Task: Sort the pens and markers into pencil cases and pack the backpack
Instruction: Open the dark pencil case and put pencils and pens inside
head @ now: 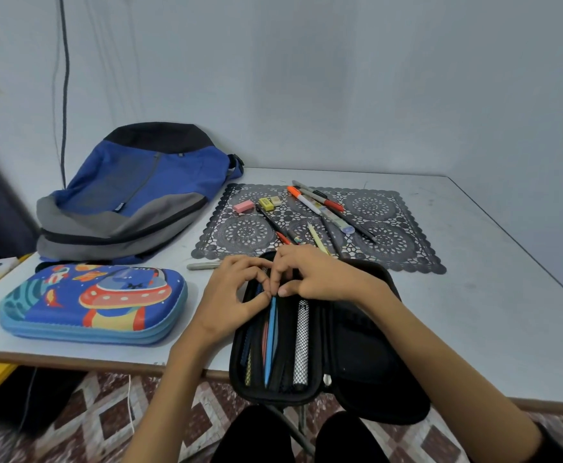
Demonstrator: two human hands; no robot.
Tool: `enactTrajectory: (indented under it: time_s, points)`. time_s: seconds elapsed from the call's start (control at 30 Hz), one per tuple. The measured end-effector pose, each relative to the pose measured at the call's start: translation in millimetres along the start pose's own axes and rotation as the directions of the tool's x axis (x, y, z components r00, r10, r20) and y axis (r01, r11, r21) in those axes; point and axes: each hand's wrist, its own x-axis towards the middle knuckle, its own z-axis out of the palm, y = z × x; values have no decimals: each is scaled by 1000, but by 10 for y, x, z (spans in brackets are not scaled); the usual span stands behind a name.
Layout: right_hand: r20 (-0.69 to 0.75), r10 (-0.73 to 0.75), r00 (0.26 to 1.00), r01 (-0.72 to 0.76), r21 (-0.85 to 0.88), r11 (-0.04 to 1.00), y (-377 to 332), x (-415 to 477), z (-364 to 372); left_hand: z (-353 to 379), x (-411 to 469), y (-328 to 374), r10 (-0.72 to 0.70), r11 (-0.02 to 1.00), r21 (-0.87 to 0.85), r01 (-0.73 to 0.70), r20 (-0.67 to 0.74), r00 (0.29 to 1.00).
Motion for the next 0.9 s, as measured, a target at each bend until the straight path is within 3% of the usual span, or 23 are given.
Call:
enactTrajectory:
  time_s: [0.1,0.17,0.2,0.3,0.37,0.5,0.67,0.77,0.83,0.9]
  points:
    - [-29,37,999,-33,143,989,12,-56,-84,7,-7,35,-14,1000,-19,14,-2,1000]
    - [-148,111,983,-73,242,967,112,-46,-176,5,-11,65,-25,999,-25,25,1,1000]
    - [-254,184,950,-115,264,958,209,-16,-221,0,-14,71,-29,999,-28,29,1,1000]
    - [-490,450,746,-401,209,892,601,103,-299,-10,-19,68,-30,999,-44,30,-5,1000]
    - [-513,523,681,-546,120,829,810,163,-311,-13,-21,63,-28,999,-46,28,-5,1000]
    - [-481,565,670,-607,83,791,965,237,-304,-1,-6,77,-30,998,-52,29,-2,1000]
    - [-600,553,578,-543,223,810,940,261,-377,-2,-9,75,-67,996,-65,67,-8,998]
    - [-660,545,517,-339,426,839,759,222,-491,-15,-8,93,-93,994,-65,92,-11,996]
    - [-619,579,530,-185,582,792,623,187,-547,-17,-12,94,-108,991,-76,106,-13,994]
    - [-505,607,614,-70,731,679,453,148,-584,-13,-13,89,-112,991,-78,110,-15,994]
